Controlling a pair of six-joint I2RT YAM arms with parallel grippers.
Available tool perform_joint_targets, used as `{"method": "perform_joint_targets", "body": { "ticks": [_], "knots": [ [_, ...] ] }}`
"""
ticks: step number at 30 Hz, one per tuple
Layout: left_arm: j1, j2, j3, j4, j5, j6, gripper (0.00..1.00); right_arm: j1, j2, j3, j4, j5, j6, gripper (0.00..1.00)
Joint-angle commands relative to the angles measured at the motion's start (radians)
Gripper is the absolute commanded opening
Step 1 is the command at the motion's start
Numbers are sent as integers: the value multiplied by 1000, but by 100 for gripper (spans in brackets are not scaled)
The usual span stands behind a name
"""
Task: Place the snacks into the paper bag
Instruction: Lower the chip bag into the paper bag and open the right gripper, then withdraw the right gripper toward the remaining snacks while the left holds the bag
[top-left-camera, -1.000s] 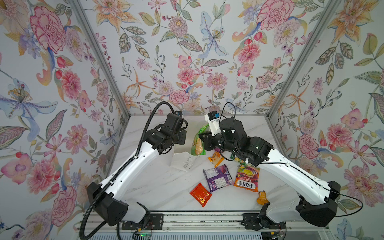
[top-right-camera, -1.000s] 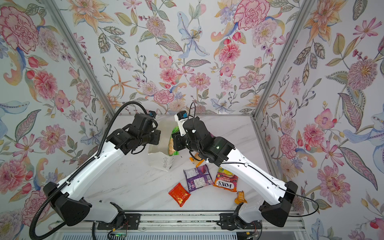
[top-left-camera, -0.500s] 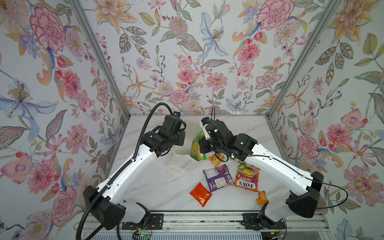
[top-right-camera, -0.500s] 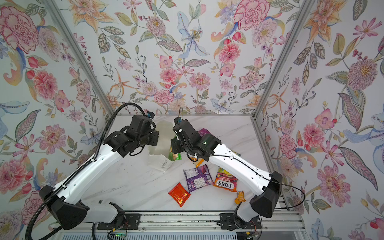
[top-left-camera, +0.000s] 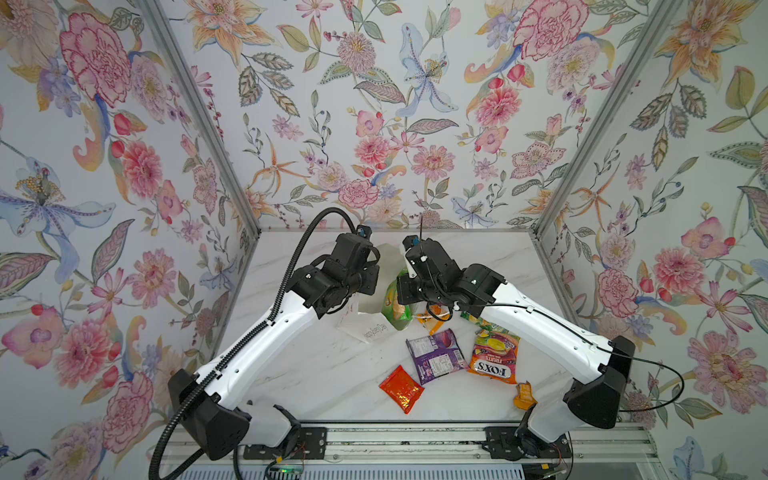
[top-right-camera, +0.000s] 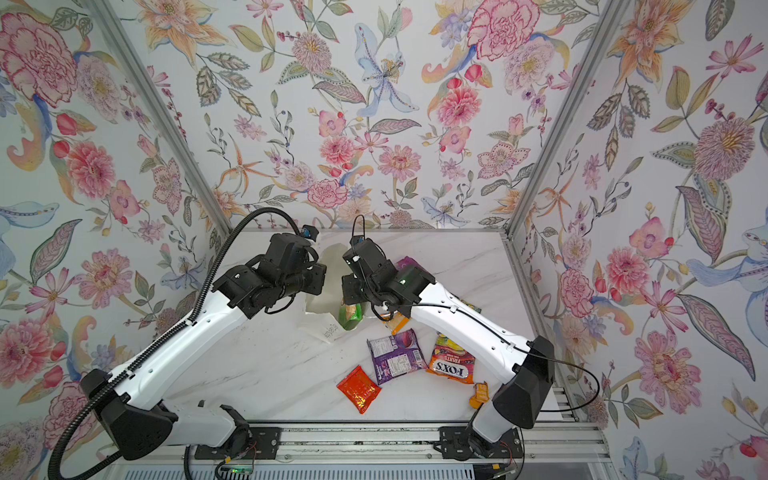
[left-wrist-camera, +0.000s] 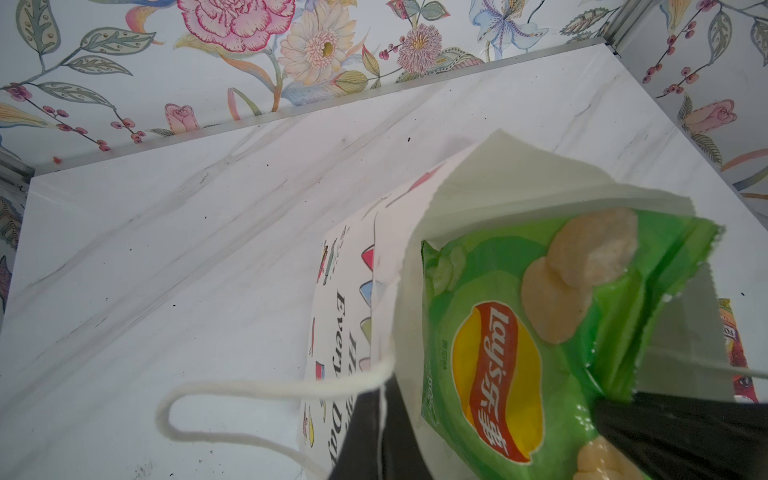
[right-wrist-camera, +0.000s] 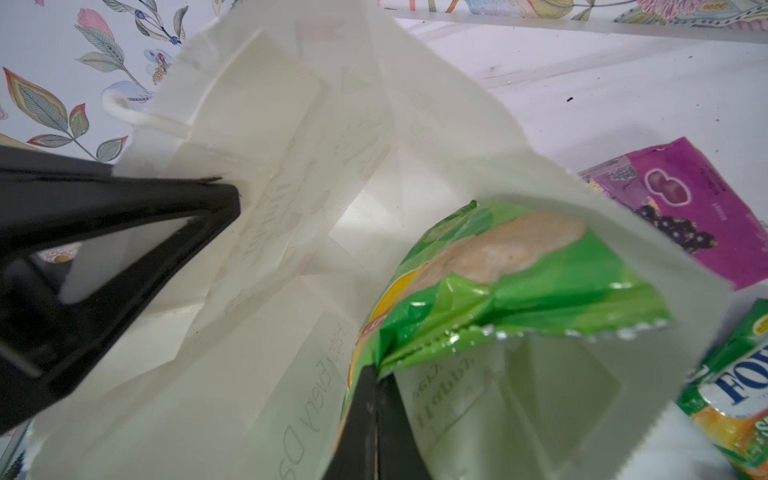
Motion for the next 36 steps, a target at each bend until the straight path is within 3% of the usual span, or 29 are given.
{"method": "perform_joint_targets", "body": {
  "ticks": [1, 18, 36],
  "knots": [
    [-10, -14, -13, 16, 3, 4, 0, -17, 4, 19, -12, 7, 29, 0],
    [-5, -25, -14, 16, -94, -30, 0, -35, 29, 0, -12, -40, -2, 13],
    [39, -58, -22, 32, -138, -55, 0, 15, -132, 1, 52, -28, -73, 30]
  ]
}}
